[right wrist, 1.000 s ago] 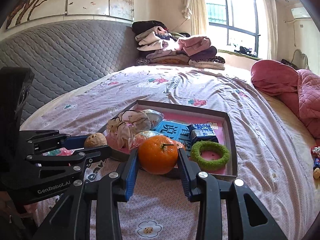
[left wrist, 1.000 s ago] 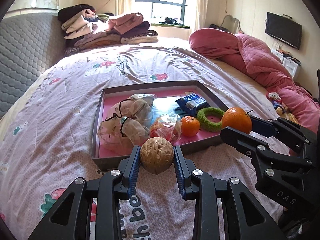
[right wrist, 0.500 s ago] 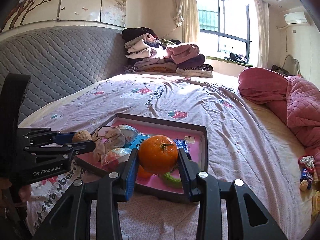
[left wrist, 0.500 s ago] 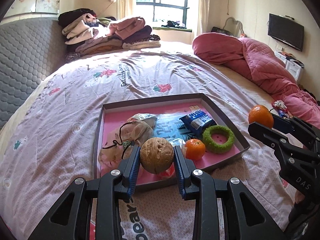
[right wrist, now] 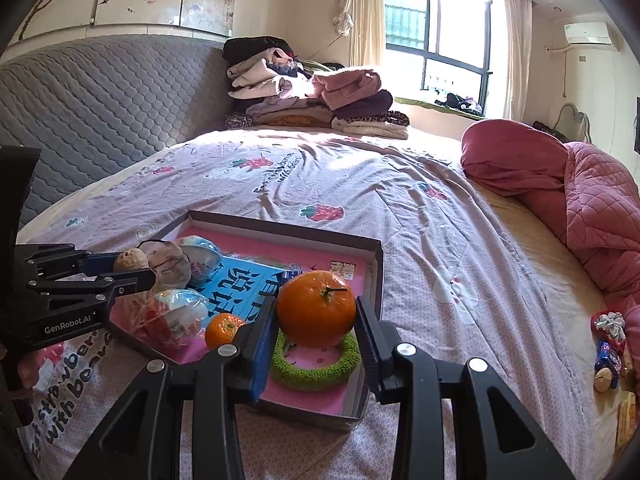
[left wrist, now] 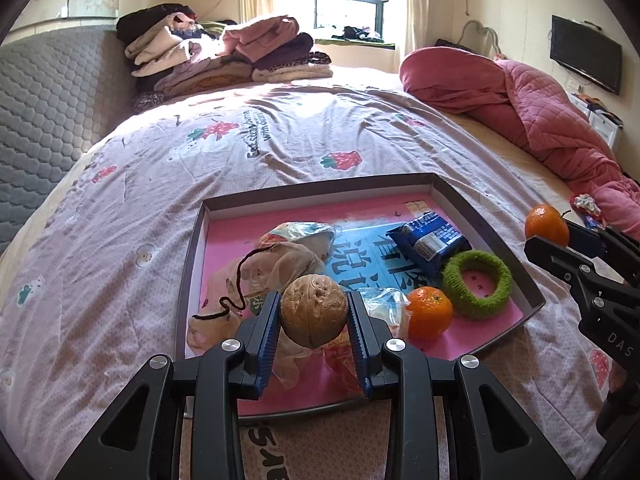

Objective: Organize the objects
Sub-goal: 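Set the mandarin on the green ring with the right tool while the left tool releases the walnut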

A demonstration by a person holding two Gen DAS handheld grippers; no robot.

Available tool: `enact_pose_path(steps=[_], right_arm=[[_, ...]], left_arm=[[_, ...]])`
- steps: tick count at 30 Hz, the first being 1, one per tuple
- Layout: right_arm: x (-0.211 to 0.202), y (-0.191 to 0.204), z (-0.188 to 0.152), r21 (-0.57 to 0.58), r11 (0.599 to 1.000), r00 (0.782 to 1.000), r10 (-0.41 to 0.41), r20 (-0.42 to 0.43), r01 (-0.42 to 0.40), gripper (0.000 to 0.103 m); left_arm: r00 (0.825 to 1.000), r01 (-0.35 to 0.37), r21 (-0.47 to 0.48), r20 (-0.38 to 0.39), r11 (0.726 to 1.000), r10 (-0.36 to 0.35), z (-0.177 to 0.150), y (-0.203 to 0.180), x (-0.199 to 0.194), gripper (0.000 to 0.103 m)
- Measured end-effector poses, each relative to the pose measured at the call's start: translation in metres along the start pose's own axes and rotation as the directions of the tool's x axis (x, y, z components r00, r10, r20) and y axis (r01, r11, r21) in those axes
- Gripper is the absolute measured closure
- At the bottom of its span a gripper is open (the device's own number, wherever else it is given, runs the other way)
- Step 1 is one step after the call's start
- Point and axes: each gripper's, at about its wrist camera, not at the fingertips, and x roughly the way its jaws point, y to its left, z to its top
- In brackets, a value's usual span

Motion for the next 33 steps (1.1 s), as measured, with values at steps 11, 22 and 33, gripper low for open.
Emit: enact_pose_path(steps=[11,22,33], right_arm=[[0.039,-0.004,-0.014,0.026,0.999,0.996,0.026,-0.089,-0.023,0.065],[0.056,-0.002,-0.025,0.020,1.000,0.988,0.006,-0.152,-0.003,0.064],[0.053,-0.002,-0.024,0.007,1.000,0.987,-0.005,-0.160,0.007,0.064]], left_arm=[[1.000,-0.014,-0.015,-0.022,1.000,0.014,-0.006,0.007,0.021,0.070],[1.000,-0.015,-0.026,-0.025,1.000,0.014,-0.009,0.009,0.026,0.070],[1.000,-0.013,-0.035,-0.010,0.999,0.013,-0.011,0.011,0.019,0.064]])
